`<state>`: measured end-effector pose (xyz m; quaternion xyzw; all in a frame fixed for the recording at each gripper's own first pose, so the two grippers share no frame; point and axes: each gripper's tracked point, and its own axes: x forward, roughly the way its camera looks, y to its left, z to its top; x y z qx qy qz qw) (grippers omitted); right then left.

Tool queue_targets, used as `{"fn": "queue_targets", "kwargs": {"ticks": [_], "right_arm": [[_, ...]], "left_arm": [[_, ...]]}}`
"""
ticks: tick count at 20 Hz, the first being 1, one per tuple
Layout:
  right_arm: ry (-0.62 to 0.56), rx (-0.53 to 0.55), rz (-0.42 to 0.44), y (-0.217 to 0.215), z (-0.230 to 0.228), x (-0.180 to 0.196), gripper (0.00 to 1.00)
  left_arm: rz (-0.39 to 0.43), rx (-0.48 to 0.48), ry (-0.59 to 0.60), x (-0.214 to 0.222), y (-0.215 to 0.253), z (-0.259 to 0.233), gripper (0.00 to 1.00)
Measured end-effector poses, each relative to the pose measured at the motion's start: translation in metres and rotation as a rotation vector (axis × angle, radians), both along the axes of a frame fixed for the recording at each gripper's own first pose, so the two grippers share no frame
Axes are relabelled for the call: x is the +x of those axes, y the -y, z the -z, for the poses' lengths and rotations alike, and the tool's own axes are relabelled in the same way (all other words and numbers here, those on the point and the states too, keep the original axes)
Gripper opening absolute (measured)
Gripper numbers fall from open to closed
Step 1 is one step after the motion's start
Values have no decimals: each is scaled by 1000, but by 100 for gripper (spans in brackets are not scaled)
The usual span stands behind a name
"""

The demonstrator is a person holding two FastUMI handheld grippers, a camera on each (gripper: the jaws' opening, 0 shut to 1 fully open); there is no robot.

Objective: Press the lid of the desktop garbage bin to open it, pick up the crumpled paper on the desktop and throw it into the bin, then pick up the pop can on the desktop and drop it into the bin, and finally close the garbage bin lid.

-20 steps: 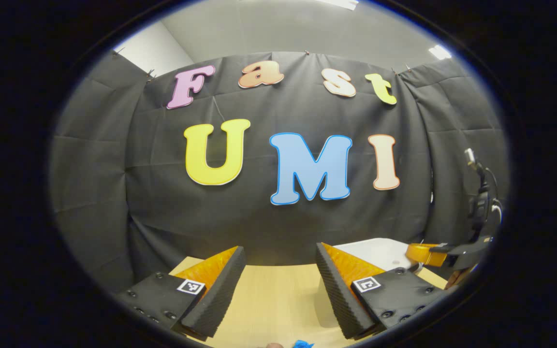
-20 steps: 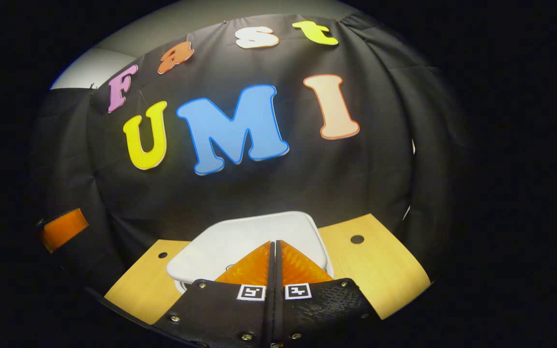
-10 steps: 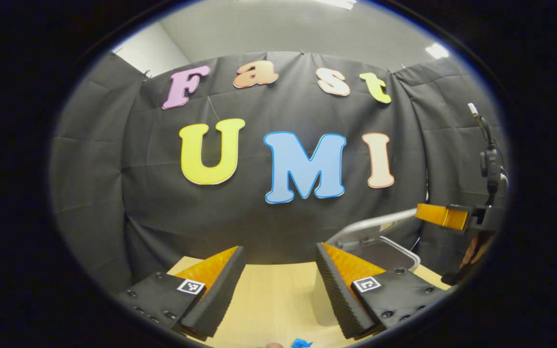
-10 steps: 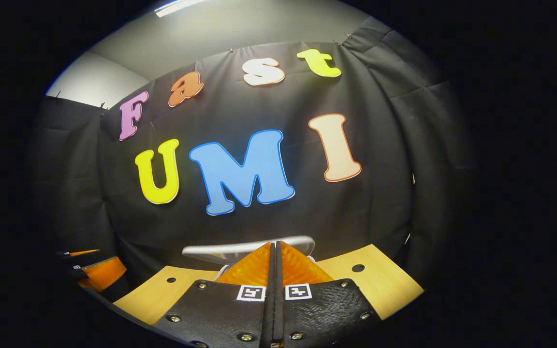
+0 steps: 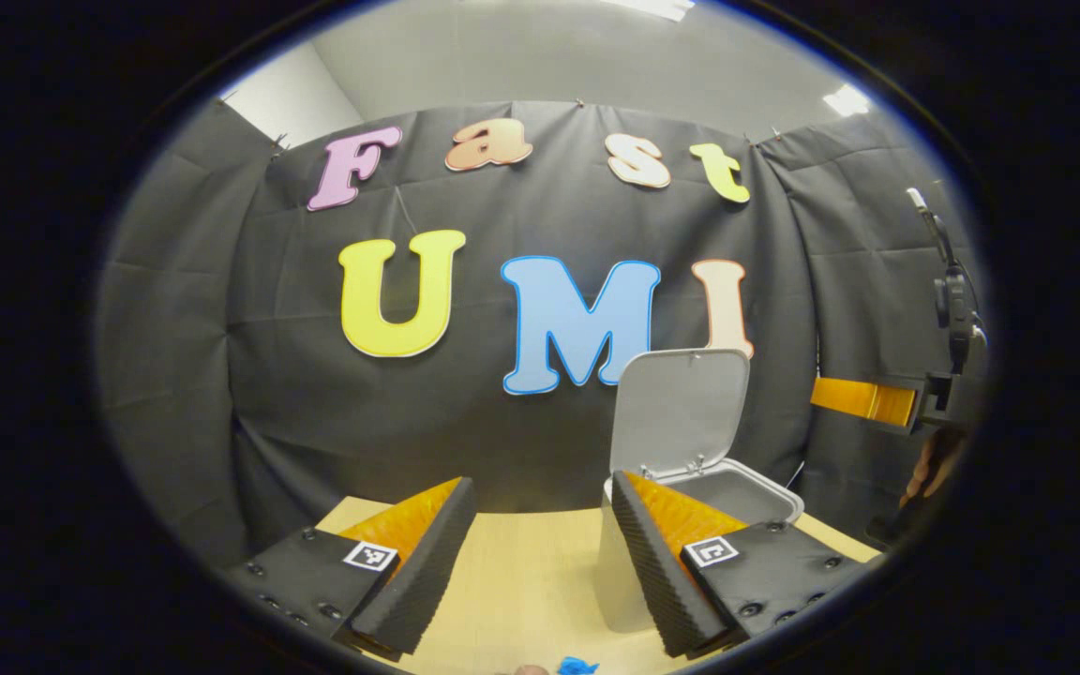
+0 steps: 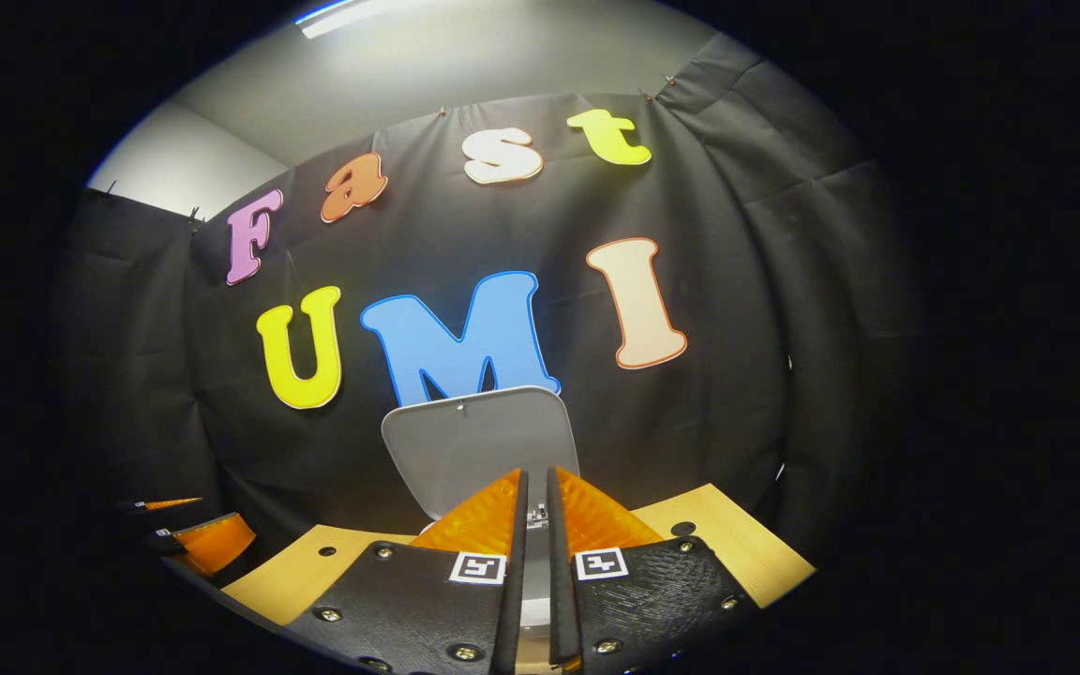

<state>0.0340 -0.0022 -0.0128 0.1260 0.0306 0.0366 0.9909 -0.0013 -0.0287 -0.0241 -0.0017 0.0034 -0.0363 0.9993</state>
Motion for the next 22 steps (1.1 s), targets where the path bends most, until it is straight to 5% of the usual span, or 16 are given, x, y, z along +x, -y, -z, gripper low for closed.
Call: {"fn": "queue_targets", "kwargs": {"ticks": [5,9,22], "right_arm": [[-15,-35,-24,-5,6,-4,19],[-17,-64,-37,-9,7,-7,57],[-60,-86,10,13,20,-18,60]], "left_arm": [[20,-21,-80,2,1,50,96],[39,-14,-172,2,3,103,96],[128,3,-555,-10,31,304,96]]}}
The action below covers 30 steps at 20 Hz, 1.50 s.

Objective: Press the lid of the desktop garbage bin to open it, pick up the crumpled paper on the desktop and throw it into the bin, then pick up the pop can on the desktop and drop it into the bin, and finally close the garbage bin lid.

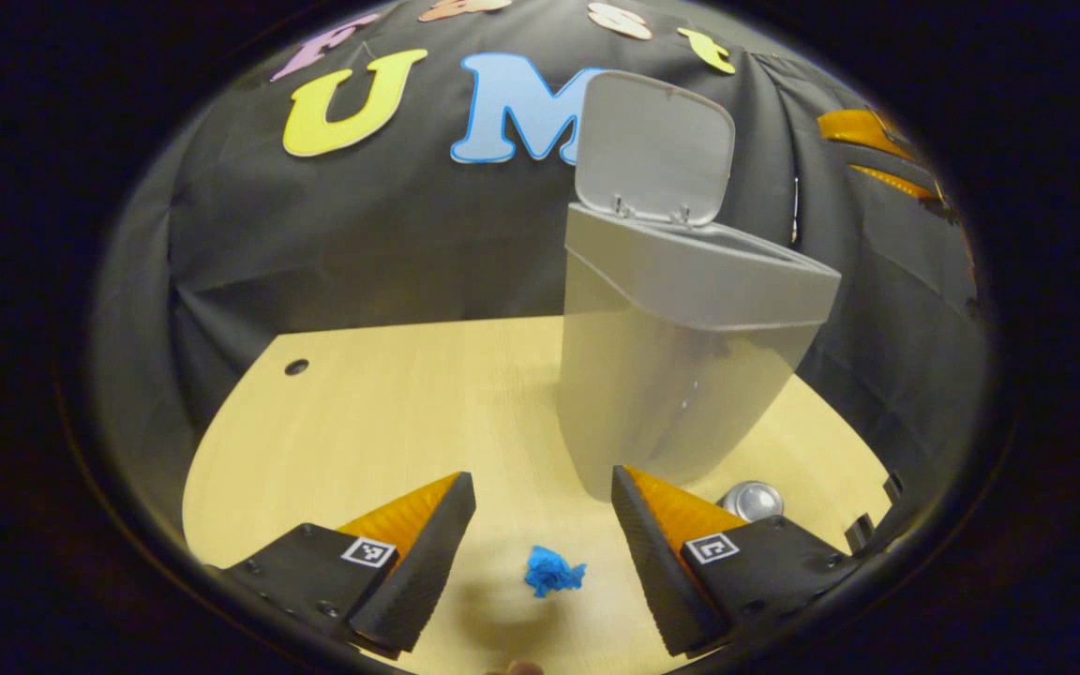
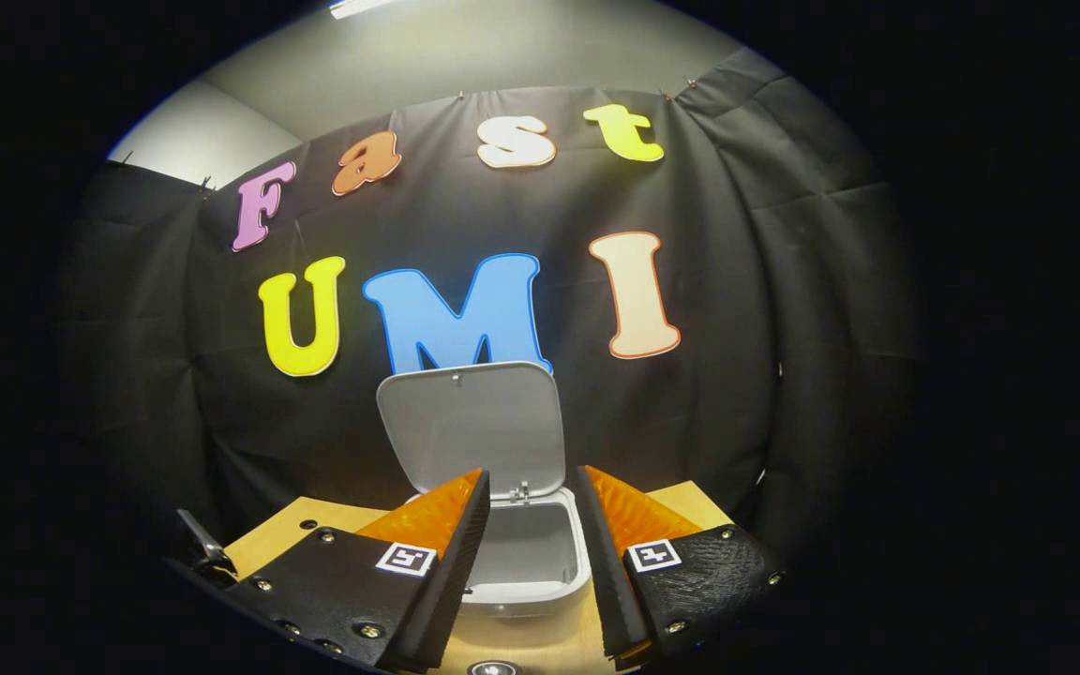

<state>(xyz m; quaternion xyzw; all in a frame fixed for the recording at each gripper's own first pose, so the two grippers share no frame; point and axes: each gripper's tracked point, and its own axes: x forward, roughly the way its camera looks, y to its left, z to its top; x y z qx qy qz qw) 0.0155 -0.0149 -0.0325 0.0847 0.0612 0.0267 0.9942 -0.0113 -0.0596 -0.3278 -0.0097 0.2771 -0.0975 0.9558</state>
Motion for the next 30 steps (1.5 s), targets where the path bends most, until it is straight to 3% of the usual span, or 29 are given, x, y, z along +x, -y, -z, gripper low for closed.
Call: {"fn": "queue_targets", "kwargs": {"ticks": [12,24,30], "right_arm": [[-70,-36,121,52,19,-25,60],[-108,-50,142,62,27,-34,61],[-120,-37,150,64,31,-34,61]], "left_arm": [[6,34,-172,0,1,88,96],[0,80,-270,-6,9,145,97],[-14,118,-259,-6,7,148,97]]}}
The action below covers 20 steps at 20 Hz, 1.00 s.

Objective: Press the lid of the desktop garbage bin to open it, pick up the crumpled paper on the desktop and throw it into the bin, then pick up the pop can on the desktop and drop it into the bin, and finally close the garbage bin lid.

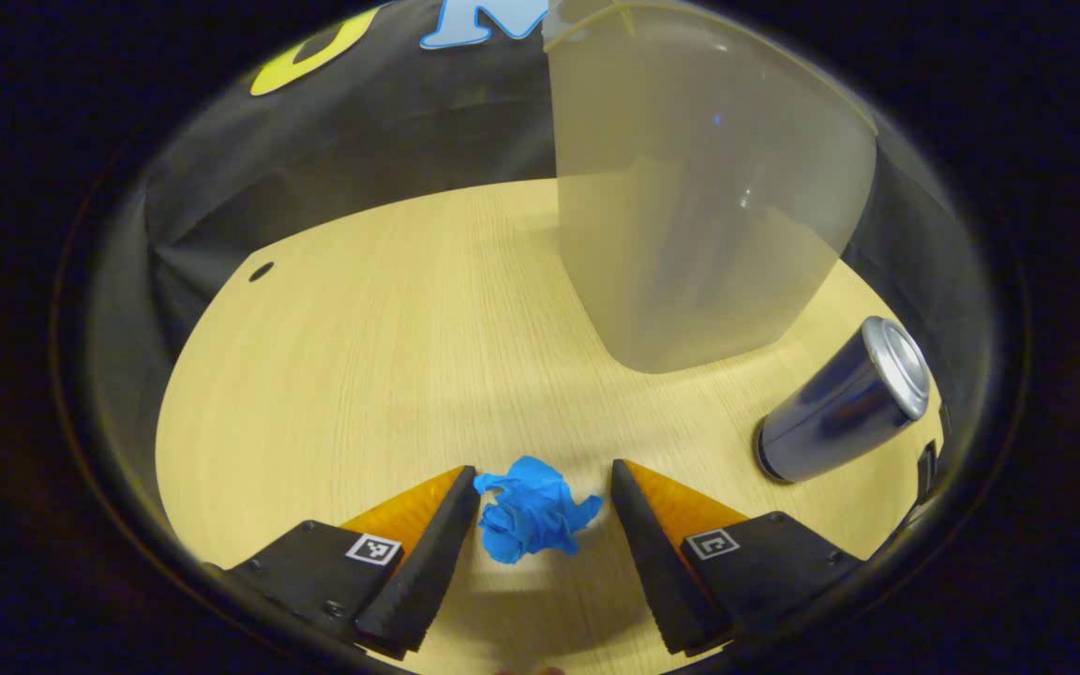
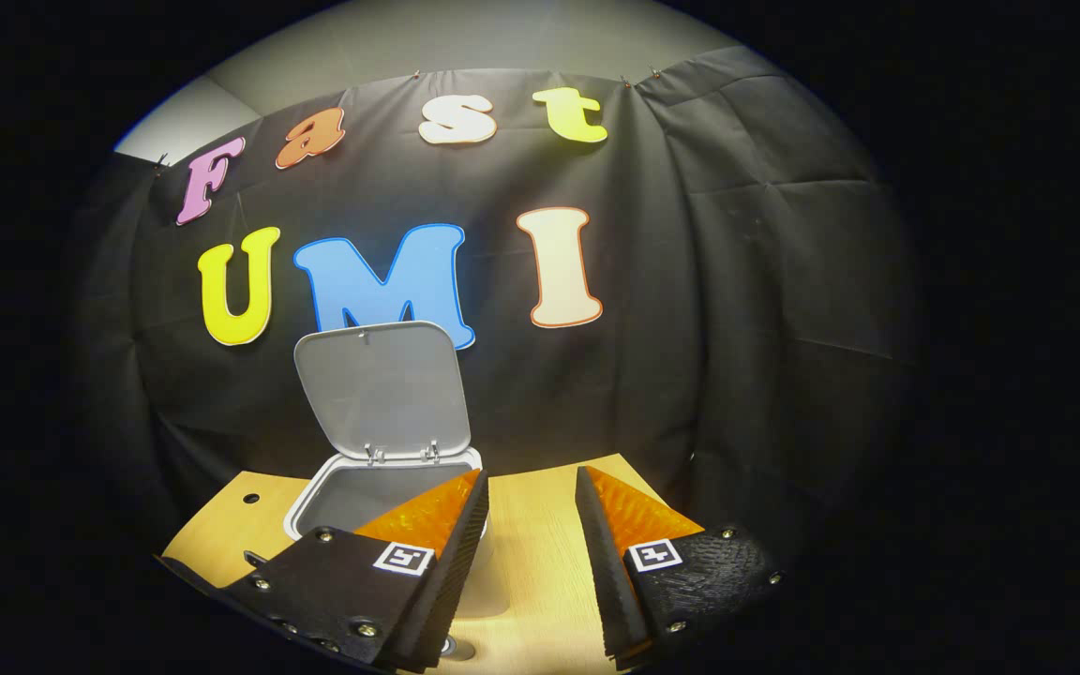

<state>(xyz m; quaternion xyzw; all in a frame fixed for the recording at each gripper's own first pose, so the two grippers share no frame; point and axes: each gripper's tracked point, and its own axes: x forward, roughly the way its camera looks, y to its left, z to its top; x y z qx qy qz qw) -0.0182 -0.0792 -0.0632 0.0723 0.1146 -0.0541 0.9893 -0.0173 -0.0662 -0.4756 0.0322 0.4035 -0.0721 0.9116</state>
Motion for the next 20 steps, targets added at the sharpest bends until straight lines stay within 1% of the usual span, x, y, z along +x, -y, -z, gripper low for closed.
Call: {"fn": "queue_targets", "kwargs": {"ticks": [2,4,5,6,8,9,10,12,15,16,20], "right_arm": [[-1,4,0,-1,1,1,61],[-2,6,-2,-1,1,2,61],[-3,8,-4,-2,2,2,61],[-3,9,-6,-3,2,2,61],[-5,10,-12,-6,3,3,61],[-5,9,-13,-6,3,2,61],[-6,8,-15,-6,3,1,61],[-9,7,-14,-5,3,0,61],[-12,8,-11,-2,5,-2,61],[-14,10,-11,-1,5,-3,61],[-20,10,-15,0,7,-5,61]], "left_arm": [[-14,0,5,3,-5,-2,96],[-13,2,8,7,-10,-6,86],[-6,4,7,9,-10,-7,79],[0,7,13,11,-13,-11,79],[5,9,9,11,-17,-16,60],[7,13,14,15,-18,-18,60],[-2,8,14,13,-18,-15,58],[-1,2,17,11,-16,-13,42],[2,6,6,13,-20,-14,40],[-7,3,3,14,-22,-15,42],[-60,-11,28,22,-47,-34,40]]}}
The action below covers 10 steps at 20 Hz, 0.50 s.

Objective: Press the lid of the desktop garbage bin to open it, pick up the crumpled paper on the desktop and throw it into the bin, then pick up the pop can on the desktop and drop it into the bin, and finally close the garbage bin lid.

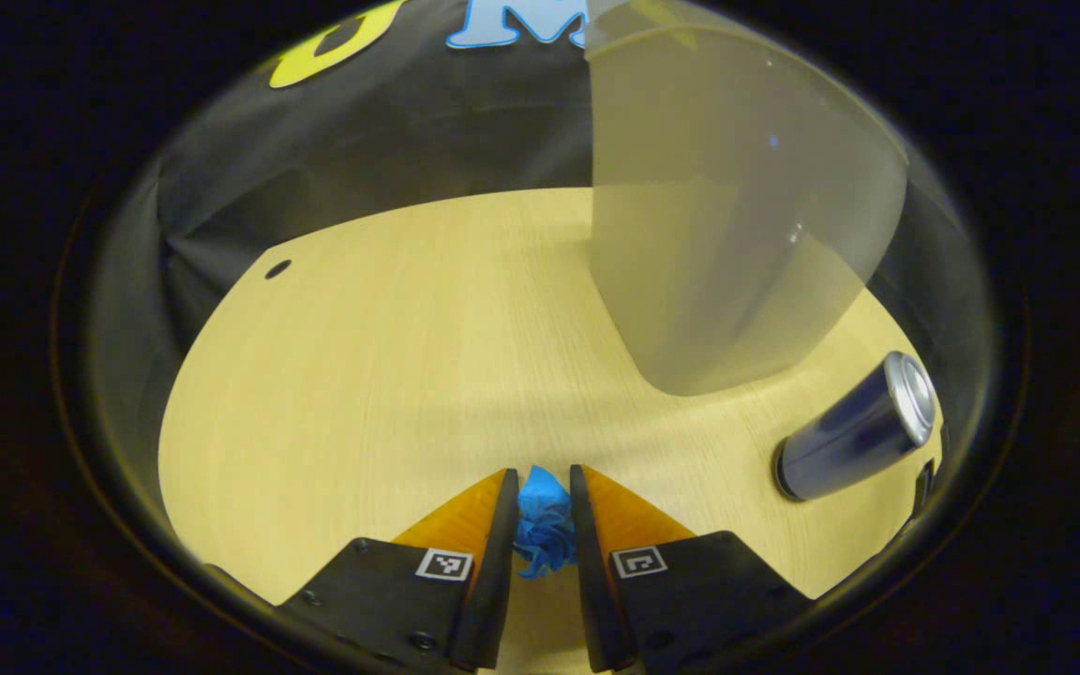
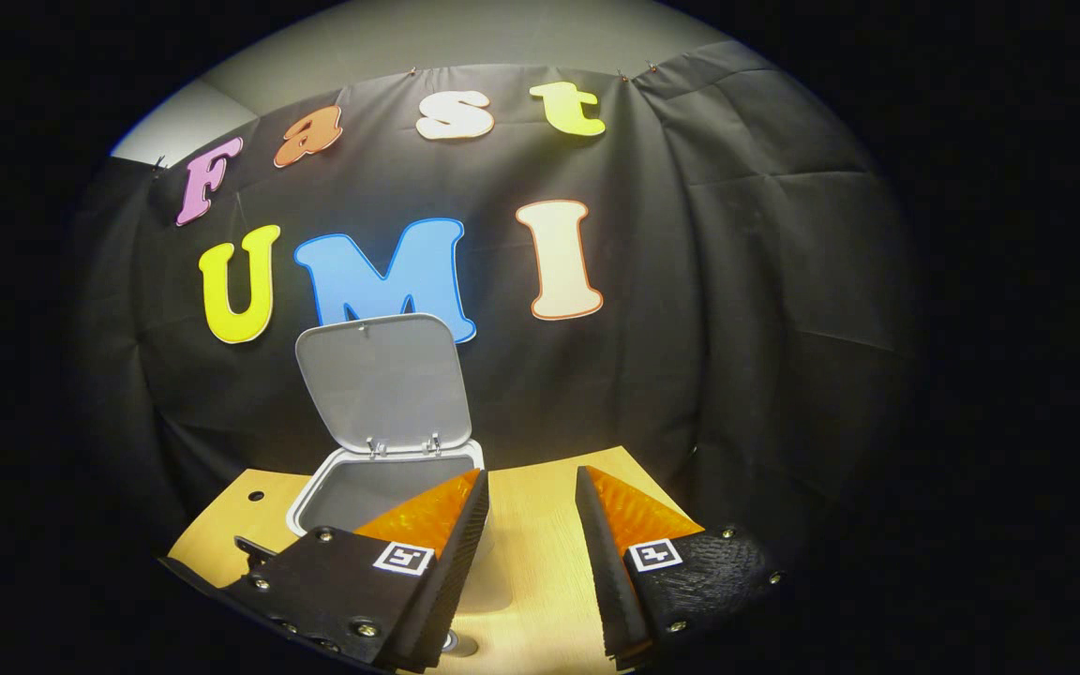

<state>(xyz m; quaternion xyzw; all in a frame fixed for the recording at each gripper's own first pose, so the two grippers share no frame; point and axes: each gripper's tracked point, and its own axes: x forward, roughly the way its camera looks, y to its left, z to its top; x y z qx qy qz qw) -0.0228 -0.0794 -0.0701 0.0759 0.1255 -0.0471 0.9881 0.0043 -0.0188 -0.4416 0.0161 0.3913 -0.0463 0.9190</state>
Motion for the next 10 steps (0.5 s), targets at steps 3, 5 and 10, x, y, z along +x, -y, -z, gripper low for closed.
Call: {"fn": "queue_targets", "kwargs": {"ticks": [3,5,10], "right_arm": [[-2,0,-11,-2,2,0,61],[-4,5,-22,-5,4,0,61],[-3,27,-46,-14,6,2,61]], "left_arm": [[-24,-4,44,11,-21,-27,41],[-33,-6,83,21,-32,-49,41],[-41,-19,203,36,-42,-114,40]]}}
